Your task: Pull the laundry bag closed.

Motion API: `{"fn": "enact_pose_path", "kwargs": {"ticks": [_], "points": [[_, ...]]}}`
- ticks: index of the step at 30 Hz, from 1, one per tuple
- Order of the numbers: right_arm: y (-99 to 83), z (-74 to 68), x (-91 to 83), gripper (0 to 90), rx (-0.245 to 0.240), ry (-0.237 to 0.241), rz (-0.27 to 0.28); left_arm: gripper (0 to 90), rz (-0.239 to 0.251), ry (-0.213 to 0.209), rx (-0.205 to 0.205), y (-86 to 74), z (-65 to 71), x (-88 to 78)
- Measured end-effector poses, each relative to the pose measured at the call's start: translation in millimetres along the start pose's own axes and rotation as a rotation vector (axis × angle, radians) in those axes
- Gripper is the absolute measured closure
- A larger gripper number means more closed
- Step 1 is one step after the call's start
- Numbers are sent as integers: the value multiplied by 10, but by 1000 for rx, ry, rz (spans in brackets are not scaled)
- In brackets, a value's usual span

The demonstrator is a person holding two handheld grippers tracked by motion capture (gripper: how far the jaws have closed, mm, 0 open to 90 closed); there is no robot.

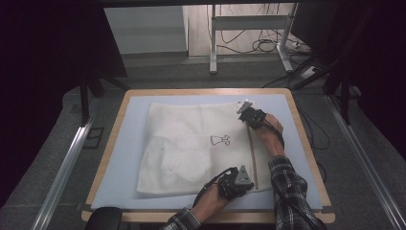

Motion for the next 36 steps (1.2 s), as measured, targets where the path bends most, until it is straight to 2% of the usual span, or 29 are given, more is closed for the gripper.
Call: {"fn": "enact_pose_path", "kwargs": {"ticks": [9, 25, 36], "points": [[75, 62, 82, 856, 1, -10, 1, 897, 0, -1, -1, 0, -2, 0], [116, 124, 188, 855, 31, -5, 14, 897, 0, -3, -4, 0, -3, 0], [154, 182, 239, 848, 17, -8, 16, 898, 1, 2, -2, 1, 4, 1]]}}
Point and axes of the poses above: each handheld gripper's, and its own axes: x roughly forward along the jaws, y roughly out of its top, z roughly to its right, the point moved 4 cm from there along x, roughly forward along the jaws, and after that the axes turned 2 degrees about -y, right-handed, at the moved point
